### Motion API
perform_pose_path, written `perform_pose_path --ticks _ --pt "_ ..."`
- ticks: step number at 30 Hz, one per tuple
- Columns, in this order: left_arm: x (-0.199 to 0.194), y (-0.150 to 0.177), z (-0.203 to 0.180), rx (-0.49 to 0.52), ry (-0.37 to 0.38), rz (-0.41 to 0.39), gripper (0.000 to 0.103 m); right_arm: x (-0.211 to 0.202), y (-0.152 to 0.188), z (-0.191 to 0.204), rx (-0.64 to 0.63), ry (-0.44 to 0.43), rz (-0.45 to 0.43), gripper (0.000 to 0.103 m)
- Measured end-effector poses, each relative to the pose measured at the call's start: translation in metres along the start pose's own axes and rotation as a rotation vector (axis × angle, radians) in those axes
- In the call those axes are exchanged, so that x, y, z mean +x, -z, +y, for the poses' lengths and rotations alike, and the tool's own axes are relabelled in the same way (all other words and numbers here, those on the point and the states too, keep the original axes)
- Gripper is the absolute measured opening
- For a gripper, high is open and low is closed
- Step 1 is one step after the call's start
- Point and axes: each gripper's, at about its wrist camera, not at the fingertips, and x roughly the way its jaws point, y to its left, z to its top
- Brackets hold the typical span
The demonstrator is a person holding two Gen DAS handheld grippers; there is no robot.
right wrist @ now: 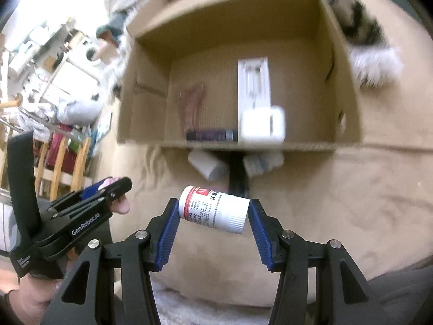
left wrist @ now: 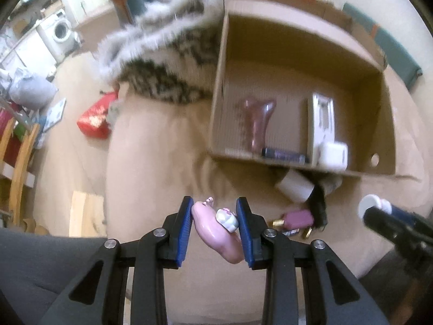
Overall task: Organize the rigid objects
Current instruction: 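Grasp the pink cloud-shaped compact with the left tool while the right tool grasps the white pill bottle, then carry the pink compact and white pill bottle over the cardboard box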
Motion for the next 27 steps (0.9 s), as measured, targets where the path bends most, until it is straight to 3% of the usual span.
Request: perform_pose_path --ticks 11,27 --pt "-0.043 -0.030 -0.004 0.002 0.016 -0.132 0.029 -0.051 -0.030 -0.001 -0.061 0.018 -0.219 0.055" --pt "-0.046 -0.102 -0.022 0.026 0.014 -0.211 0.029 -0.054 -0.098 0.009 -0.114 0.049 -0.309 0.055"
